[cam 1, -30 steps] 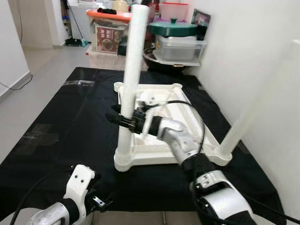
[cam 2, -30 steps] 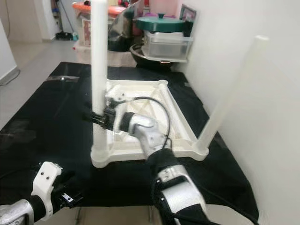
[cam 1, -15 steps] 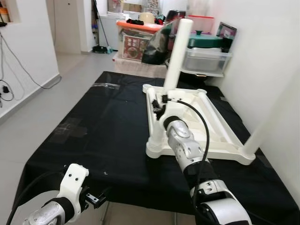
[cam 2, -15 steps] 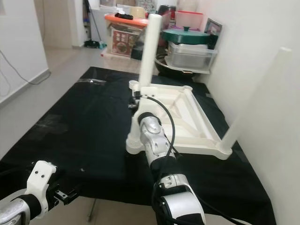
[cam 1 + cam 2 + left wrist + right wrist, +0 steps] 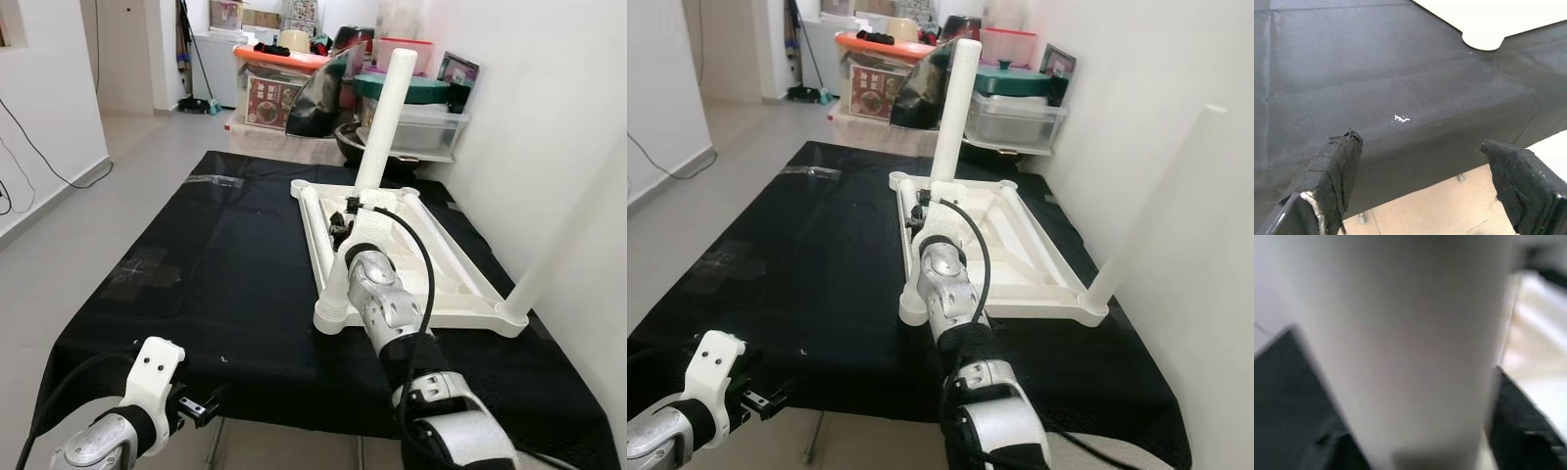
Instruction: Building children table
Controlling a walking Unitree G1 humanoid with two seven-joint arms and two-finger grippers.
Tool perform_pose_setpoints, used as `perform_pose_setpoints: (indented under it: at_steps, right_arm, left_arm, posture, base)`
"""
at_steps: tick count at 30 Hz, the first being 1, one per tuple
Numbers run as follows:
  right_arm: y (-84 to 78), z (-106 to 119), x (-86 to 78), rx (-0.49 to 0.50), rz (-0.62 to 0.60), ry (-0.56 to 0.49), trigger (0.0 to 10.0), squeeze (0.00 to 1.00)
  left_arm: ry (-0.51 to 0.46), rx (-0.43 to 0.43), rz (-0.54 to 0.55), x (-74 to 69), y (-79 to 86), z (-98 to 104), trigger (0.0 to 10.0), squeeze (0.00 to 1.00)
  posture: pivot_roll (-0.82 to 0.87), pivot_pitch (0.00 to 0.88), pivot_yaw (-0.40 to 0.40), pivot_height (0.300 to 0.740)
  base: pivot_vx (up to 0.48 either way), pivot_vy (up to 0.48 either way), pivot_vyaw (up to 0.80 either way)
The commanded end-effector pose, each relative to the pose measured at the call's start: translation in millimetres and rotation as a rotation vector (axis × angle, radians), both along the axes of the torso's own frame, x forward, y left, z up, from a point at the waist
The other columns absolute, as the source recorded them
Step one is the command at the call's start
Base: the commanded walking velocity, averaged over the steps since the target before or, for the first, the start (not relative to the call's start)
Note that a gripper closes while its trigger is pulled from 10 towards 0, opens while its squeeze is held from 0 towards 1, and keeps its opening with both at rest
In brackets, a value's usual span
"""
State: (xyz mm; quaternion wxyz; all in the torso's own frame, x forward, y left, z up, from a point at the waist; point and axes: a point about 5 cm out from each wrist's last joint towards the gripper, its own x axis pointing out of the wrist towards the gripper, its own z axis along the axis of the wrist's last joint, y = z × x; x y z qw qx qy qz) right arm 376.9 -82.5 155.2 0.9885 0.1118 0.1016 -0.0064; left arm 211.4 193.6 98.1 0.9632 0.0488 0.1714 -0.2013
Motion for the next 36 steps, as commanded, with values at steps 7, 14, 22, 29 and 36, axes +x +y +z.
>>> perform_pose_setpoints:
  at_steps: [7, 14, 22, 29, 36]
  right_arm:
    - [-14.0, 33.3, 4.8, 0.009, 0.073, -0.079, 10.0, 0.00]
    - [-28.1, 75.6, 11.7, 0.017, 0.364, -0.265, 10.0, 0.00]
    - [-34.2, 66.1, 22.2, -0.070, 0.474, -0.241, 10.0, 0.00]
    - [-24.9, 63.9, 26.3, -0.052, 0.476, -0.212, 10.0, 0.00]
    - [-41.1, 53.2, 29.6, -0.075, 0.433, -0.181, 10.0, 0.00]
  left_arm:
    - [0.004, 0.024, -0.007, 3.0, 3.3, -1.7, 10.0, 0.00]
    - [-0.002, 0.031, -0.016, 5.6, 1.9, -2.3, 10.0, 0.00]
    - [-0.022, 0.016, -0.021, 10.9, -1.8, -0.8, 10.0, 0.00]
    - [-0.084, -0.040, 0.005, 14.9, -2.5, 9.4, 10.0, 0.00]
    - [-0.051, 0.002, 0.021, 14.7, -1.0, 1.7, 10.0, 0.00]
  posture:
    - [0.10, 0.000, -0.076, 0.740]
    - [0.10, 0.000, -0.078, 0.740]
    - [0.11, 0.000, -0.087, 0.740]
    - [0.12, 0.000, -0.095, 0.740]
    - [0.12, 0.000, -0.088, 0.740]
  base:
    - [0.000, 0.000, 0.00]
    - [0.000, 0.000, 0.00]
    - [0.000, 0.000, 0.00]
    - [0.365, 0.103, 0.00]
    - [0.000, 0.000, 0.00]
